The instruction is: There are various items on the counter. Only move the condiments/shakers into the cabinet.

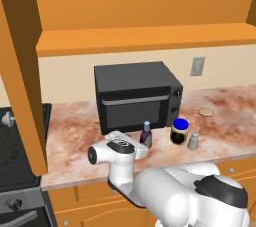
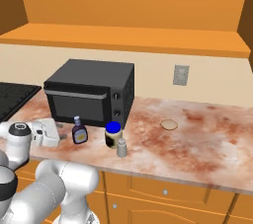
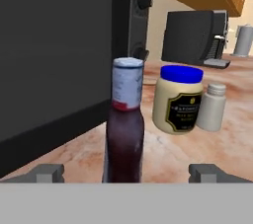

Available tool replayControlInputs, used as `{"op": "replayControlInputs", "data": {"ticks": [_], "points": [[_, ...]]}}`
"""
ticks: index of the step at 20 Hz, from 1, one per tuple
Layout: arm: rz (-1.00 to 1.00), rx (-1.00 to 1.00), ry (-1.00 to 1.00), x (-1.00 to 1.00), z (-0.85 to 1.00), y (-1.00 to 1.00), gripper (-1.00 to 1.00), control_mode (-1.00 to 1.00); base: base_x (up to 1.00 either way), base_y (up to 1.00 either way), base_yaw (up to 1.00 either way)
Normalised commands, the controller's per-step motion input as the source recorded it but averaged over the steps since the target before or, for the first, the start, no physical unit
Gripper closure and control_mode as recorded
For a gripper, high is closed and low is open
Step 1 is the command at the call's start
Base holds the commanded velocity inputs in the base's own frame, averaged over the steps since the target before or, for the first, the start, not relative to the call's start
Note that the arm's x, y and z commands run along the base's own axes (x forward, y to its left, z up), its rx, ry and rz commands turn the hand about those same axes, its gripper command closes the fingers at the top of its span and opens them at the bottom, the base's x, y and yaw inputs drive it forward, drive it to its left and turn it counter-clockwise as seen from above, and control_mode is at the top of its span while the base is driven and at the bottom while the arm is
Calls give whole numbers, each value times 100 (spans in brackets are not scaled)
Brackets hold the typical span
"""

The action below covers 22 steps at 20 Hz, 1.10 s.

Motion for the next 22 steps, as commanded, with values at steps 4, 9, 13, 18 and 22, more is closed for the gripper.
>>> {"op": "replayControlInputs", "data": {"ticks": [4,9,13,18,22], "points": [[-5,0,0,-2,0,-31,-100,-100,0,0,0],[-1,0,0,-2,-4,-13,-100,-100,0,0,0],[0,0,0,7,-11,0,-100,-100,0,0,0],[0,0,0,21,-13,0,-100,-100,0,0,0],[0,0,0,33,-10,0,-100,-100,0,0,0]]}}
